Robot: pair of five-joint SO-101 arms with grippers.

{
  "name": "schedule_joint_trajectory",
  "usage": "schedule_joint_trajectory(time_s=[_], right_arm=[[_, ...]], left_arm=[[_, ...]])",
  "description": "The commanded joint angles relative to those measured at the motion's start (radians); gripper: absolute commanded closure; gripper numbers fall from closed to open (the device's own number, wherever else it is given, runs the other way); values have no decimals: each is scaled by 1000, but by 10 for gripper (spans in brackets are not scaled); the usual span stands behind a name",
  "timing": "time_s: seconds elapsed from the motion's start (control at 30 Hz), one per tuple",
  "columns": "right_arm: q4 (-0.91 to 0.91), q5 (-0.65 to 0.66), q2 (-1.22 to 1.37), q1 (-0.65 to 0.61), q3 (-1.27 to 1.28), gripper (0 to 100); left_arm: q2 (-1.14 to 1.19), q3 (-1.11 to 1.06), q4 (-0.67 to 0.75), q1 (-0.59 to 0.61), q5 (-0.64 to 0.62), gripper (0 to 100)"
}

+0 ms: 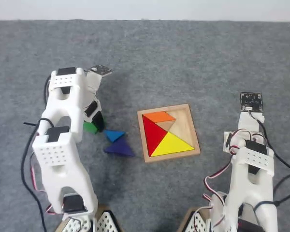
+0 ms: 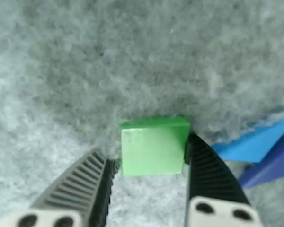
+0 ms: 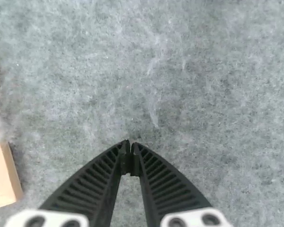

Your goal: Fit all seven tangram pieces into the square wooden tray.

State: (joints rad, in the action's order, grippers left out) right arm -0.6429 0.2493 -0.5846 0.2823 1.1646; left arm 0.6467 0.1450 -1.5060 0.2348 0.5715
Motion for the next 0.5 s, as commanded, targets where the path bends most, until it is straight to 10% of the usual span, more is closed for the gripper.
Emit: schedule_joint_trajectory(time_s=[0.0, 0.47], right_arm=[[18, -8, -10, 10, -32, 989], [21, -8, -10, 10, -32, 989]], left_arm=[[21, 8, -51, -9, 26, 855], [-222, -188, -48, -61, 3, 974]])
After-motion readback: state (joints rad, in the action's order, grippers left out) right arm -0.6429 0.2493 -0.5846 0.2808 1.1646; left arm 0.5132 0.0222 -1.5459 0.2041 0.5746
